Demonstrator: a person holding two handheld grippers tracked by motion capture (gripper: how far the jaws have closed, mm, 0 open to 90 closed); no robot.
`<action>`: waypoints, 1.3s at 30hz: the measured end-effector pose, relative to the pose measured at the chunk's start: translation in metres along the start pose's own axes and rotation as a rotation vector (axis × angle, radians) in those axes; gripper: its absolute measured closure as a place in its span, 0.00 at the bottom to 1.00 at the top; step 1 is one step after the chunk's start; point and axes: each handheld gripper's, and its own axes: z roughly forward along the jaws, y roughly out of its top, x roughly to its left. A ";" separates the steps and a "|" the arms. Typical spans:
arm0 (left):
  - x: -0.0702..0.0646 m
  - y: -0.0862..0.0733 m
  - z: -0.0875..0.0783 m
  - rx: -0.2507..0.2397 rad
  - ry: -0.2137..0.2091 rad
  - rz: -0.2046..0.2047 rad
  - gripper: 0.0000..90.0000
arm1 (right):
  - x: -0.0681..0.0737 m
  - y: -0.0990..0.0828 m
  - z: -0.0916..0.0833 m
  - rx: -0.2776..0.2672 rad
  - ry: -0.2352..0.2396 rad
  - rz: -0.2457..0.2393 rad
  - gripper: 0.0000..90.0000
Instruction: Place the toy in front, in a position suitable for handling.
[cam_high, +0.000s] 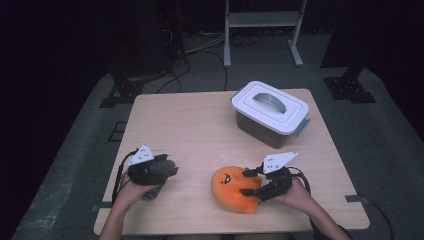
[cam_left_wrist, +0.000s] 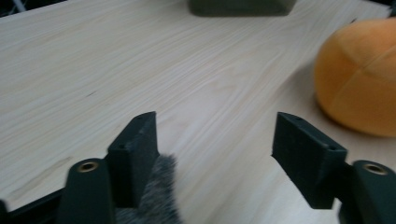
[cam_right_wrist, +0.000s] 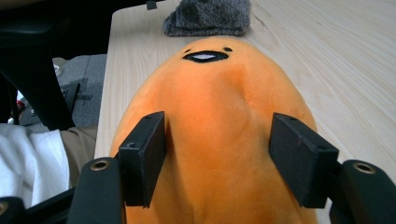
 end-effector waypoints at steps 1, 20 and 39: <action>0.007 -0.003 -0.002 0.010 0.011 -0.005 0.41 | 0.001 -0.001 0.000 0.002 0.001 -0.001 0.39; 0.035 -0.039 0.011 0.158 0.045 -0.077 0.56 | -0.001 -0.005 0.001 -0.016 0.015 0.008 0.39; 0.022 -0.035 0.009 0.157 0.022 -0.004 0.86 | 0.000 -0.006 0.001 -0.023 0.012 0.014 0.39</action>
